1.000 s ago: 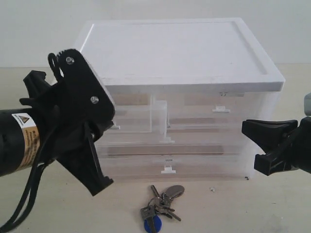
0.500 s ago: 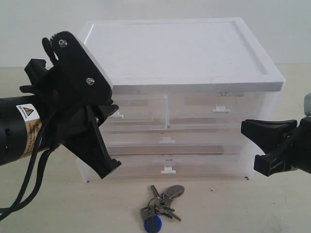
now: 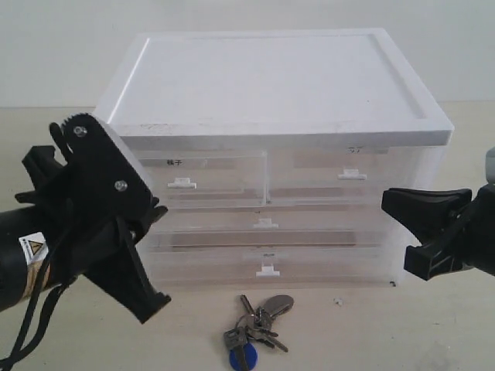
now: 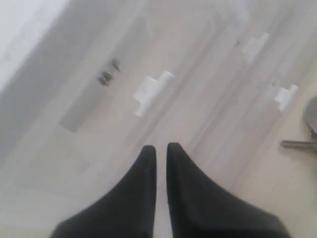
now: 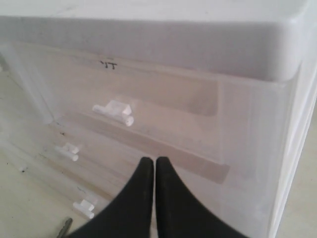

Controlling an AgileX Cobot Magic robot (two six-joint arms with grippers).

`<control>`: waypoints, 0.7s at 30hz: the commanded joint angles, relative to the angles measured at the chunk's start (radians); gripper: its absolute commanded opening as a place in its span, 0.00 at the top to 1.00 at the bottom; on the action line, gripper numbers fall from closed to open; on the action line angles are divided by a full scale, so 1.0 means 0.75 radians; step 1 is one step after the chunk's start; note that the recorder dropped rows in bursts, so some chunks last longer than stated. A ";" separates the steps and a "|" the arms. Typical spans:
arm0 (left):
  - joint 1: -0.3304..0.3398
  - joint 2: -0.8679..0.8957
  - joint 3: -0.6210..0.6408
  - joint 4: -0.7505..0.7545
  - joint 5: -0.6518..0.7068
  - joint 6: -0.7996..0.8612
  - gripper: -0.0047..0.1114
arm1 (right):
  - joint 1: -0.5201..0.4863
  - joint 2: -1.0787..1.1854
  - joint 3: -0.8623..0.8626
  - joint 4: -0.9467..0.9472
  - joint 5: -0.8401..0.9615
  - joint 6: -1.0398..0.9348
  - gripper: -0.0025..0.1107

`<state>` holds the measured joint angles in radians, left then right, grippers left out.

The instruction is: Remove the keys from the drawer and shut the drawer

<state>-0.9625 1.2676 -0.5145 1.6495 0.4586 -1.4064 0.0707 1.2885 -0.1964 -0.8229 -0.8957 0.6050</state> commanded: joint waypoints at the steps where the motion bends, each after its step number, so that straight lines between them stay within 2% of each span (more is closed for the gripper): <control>1: 0.022 0.046 -0.039 0.127 0.145 -0.179 0.92 | -0.002 0.000 -0.004 0.001 0.012 -0.002 0.98; 3: 0.030 0.075 -0.061 0.127 0.125 -0.190 0.92 | -0.002 0.000 -0.004 -0.002 0.035 -0.002 0.98; 6: 0.030 0.109 -0.104 0.127 0.189 -0.234 0.92 | -0.002 0.000 -0.004 -0.002 0.034 -0.002 0.98; 10: 0.030 0.110 -0.117 0.127 0.113 -0.242 0.92 | -0.002 0.000 -0.004 -0.002 0.033 -0.002 0.98; 11: 0.030 0.105 -0.117 0.127 0.017 -0.242 0.92 | -0.002 0.000 -0.004 -0.002 0.033 -0.002 0.98; 13: 0.030 0.088 -0.109 0.127 -0.367 -0.242 0.92 | -0.002 0.000 -0.004 -0.002 0.033 -0.002 0.98; 15: 0.030 0.097 -0.085 0.127 -0.658 -0.157 0.92 | -0.002 0.000 -0.004 -0.002 0.027 -0.002 0.98; 17: 0.030 0.135 -0.058 0.127 -0.683 -0.122 0.92 | -0.002 0.000 -0.004 -0.002 0.008 -0.002 0.98; 21: 0.030 0.276 -0.014 0.127 -0.545 -0.067 0.92 | -0.002 0.000 -0.004 -0.002 -0.001 -0.002 0.98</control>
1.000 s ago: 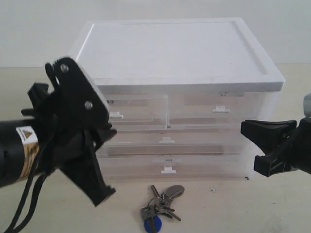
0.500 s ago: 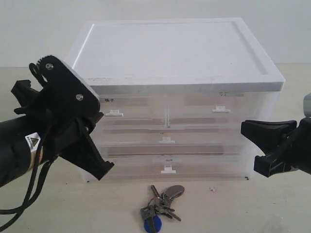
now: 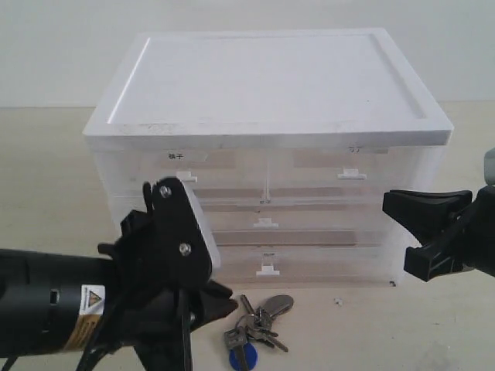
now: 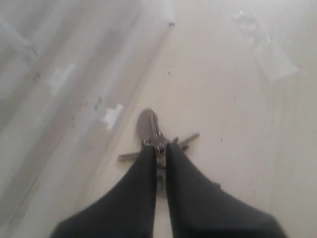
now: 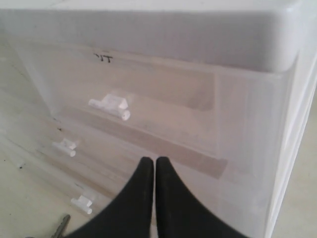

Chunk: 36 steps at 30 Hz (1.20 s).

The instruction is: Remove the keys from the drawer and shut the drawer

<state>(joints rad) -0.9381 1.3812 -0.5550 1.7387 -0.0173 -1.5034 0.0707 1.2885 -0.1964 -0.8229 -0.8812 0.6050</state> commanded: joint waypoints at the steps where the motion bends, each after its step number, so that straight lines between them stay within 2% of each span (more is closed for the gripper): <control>1: -0.002 0.161 0.039 0.008 0.132 0.069 0.92 | -0.002 0.000 -0.004 -0.002 -0.021 -0.002 0.98; 8: -0.002 0.412 -0.007 0.008 0.594 0.071 0.92 | -0.002 0.000 -0.004 0.001 -0.024 -0.002 0.98; 13: -0.002 0.519 -0.096 0.008 0.618 0.102 0.92 | -0.002 0.000 -0.004 0.001 -0.025 -0.002 0.98; 18: -0.002 0.587 -0.188 0.008 0.752 0.076 0.92 | -0.002 0.000 -0.004 0.001 -0.025 -0.002 0.98; 21: -0.002 0.587 -0.200 0.008 0.739 0.050 0.92 | -0.002 0.000 -0.004 0.001 -0.027 -0.002 0.98; 26: -0.002 0.587 -0.253 0.008 0.540 -0.008 0.92 | -0.002 0.000 -0.004 -0.003 -0.036 -0.002 0.98; 36: -0.002 0.633 -0.422 0.008 0.416 -0.035 0.92 | -0.002 0.000 -0.004 -0.037 -0.036 0.017 0.98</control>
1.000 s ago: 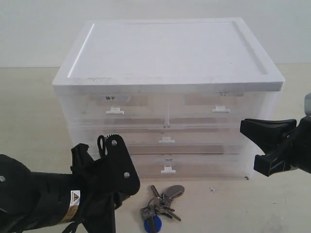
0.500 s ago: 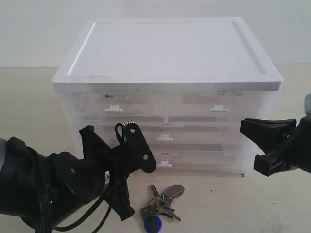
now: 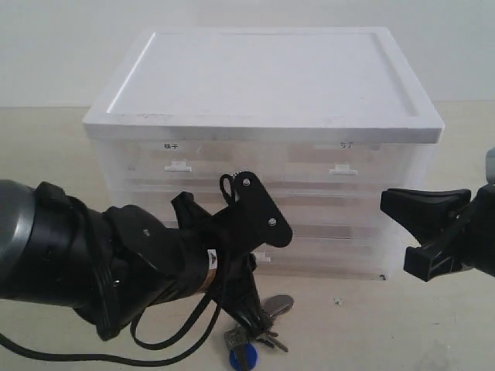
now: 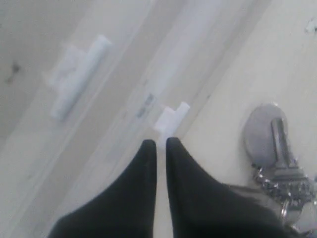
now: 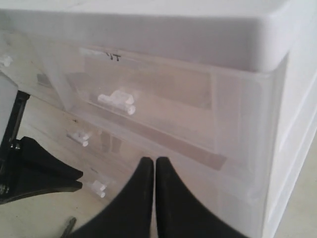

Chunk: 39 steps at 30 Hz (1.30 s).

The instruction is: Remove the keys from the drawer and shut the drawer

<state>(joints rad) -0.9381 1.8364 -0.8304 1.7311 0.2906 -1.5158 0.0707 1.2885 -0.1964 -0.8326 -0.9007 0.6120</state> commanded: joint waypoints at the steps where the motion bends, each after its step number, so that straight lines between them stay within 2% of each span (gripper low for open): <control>1: -0.005 0.029 -0.057 0.018 -0.010 -0.018 0.92 | -0.002 0.000 -0.004 -0.032 -0.010 0.011 0.98; 4: -0.039 0.026 -0.051 0.018 -0.011 -0.018 0.92 | -0.002 0.000 -0.004 -0.094 -0.010 0.026 0.98; 9: -0.164 -0.045 0.005 0.018 0.019 -0.007 0.92 | -0.002 0.000 -0.004 -0.374 0.011 0.046 0.98; 15: -0.320 -0.278 0.121 0.018 0.178 -0.008 0.92 | -0.002 0.003 -0.009 -0.394 0.158 0.052 0.98; 20: -0.332 -0.548 0.197 0.018 0.195 -0.057 0.92 | 0.024 0.112 -0.054 -0.409 0.228 0.094 0.98; 27: -0.332 -0.830 0.265 0.018 0.175 -0.057 0.92 | 0.217 0.371 -0.222 -0.403 0.421 0.042 0.98; 31: -0.332 -0.897 0.312 0.018 0.175 -0.057 0.92 | 0.253 0.388 -0.282 -0.233 0.565 -0.113 0.98; 36: -0.332 -0.908 0.354 0.018 0.177 -0.057 0.92 | 0.253 0.388 -0.285 0.260 0.579 -0.527 0.98; 39: -0.332 -0.908 0.360 0.018 0.177 -0.057 0.92 | 0.255 0.388 -0.285 0.286 0.579 -0.542 0.98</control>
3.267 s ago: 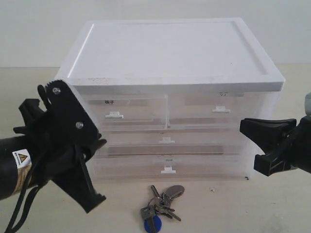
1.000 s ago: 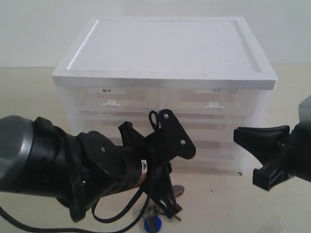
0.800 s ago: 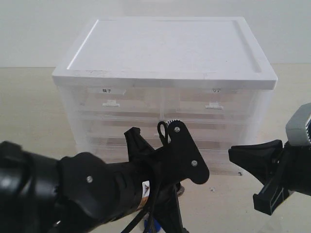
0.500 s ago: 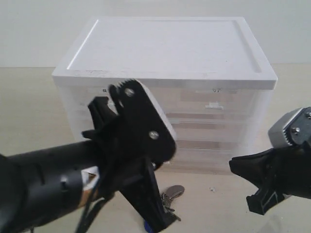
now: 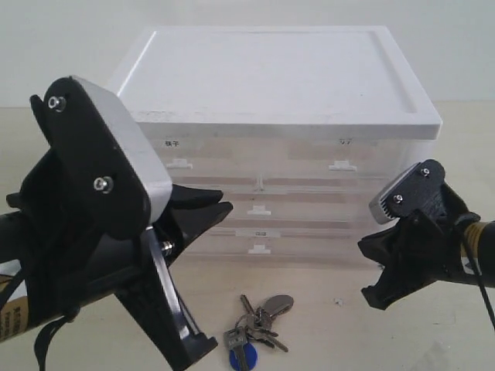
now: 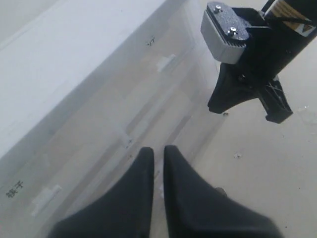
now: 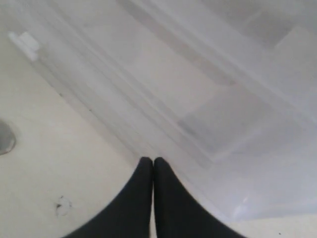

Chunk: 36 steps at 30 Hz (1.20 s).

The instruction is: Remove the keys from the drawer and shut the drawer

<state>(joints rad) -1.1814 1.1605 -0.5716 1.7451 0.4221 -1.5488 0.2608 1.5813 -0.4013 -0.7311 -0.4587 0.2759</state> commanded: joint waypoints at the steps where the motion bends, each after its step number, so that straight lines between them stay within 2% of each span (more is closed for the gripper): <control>1: -0.007 -0.007 0.015 -0.001 0.002 -0.013 0.92 | 0.008 -0.002 -0.011 0.151 -0.010 -0.091 0.98; 5: -0.007 -0.007 0.017 -0.001 0.002 -0.013 0.92 | 0.045 -0.002 -0.009 0.065 -0.010 -0.042 0.98; 8: -0.007 -0.007 0.017 -0.001 0.002 -0.013 0.92 | 0.086 -0.023 -0.009 -0.098 -0.007 0.073 0.98; 11: -0.007 -0.024 0.020 -0.001 -0.007 -0.013 0.92 | 0.151 -0.120 -0.009 -0.285 0.044 0.226 0.98; 14: -0.007 -0.072 0.039 -0.001 -0.010 -0.013 0.92 | 0.217 -0.272 -0.007 -0.348 0.139 0.352 0.98; 16: -0.007 -0.123 0.057 -0.001 -0.028 -0.013 0.92 | 0.242 -0.404 0.020 -0.333 0.191 0.411 0.98; 20: -0.007 -0.245 0.090 -0.001 -0.137 -0.013 0.92 | 0.242 -0.676 0.131 -0.301 0.101 0.492 0.98; 28: -0.007 -0.485 0.108 -0.001 -0.335 -0.013 0.92 | 0.239 -1.276 0.319 -0.043 0.126 0.498 0.98; 36: -0.007 -0.689 0.108 -0.001 -0.498 -0.013 0.92 | 0.239 -1.820 0.411 0.030 0.344 0.609 0.98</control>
<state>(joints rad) -1.1814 0.6909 -0.4968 1.7451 0.0999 -1.5503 0.4403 0.3261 -0.1074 -0.7219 -0.2763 0.6950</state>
